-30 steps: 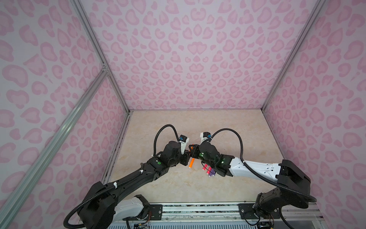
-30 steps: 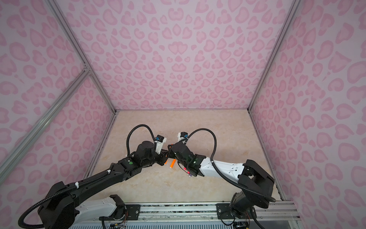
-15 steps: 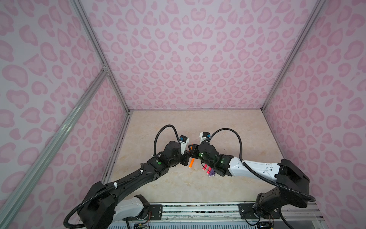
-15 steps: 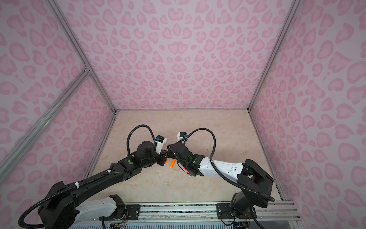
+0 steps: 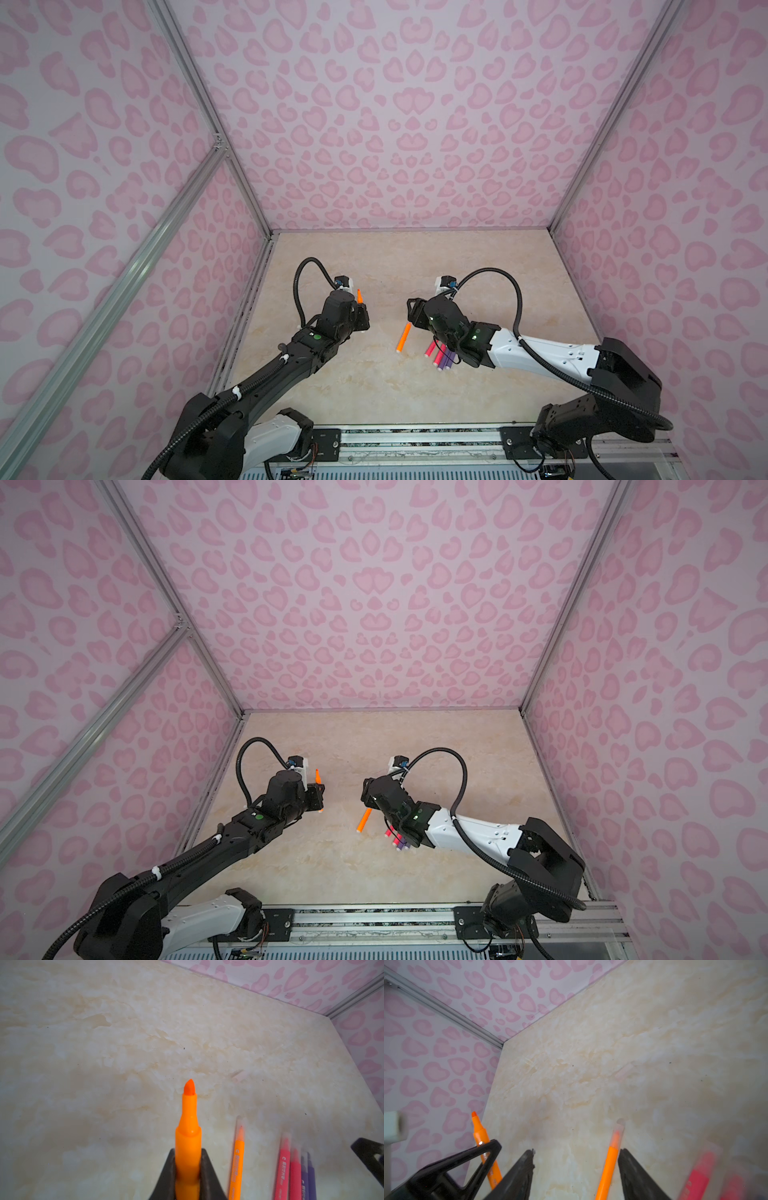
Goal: Insert the pens into the pen caps
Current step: 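Open the right gripper and move it toward a pale cap on the table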
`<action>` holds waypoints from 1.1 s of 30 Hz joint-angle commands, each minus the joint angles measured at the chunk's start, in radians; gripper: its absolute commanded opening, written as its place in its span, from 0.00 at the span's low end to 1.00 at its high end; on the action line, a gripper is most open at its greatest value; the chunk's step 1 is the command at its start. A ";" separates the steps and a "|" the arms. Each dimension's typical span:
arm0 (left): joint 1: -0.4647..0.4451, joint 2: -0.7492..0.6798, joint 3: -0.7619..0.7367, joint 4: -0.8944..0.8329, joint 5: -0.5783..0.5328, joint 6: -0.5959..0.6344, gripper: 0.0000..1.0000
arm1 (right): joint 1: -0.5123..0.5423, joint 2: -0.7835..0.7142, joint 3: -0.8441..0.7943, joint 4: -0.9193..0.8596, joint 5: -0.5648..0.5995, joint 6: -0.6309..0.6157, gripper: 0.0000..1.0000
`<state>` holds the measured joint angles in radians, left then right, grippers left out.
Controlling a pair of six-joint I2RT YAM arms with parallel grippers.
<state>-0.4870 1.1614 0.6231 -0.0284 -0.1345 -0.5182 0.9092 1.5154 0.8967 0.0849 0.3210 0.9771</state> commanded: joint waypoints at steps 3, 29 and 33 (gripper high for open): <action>0.002 -0.006 0.020 -0.047 -0.092 -0.034 0.03 | -0.091 0.145 0.117 -0.131 -0.012 -0.031 0.61; 0.004 -0.020 0.023 -0.041 -0.042 -0.025 0.03 | -0.202 0.658 0.719 -0.513 0.069 -0.107 0.58; 0.004 -0.017 0.024 -0.040 -0.036 -0.023 0.03 | -0.203 0.693 0.740 -0.525 0.064 -0.106 0.57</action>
<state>-0.4843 1.1408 0.6353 -0.0795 -0.1810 -0.5465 0.7048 2.1880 1.6272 -0.4088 0.3595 0.8787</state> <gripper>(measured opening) 0.171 0.574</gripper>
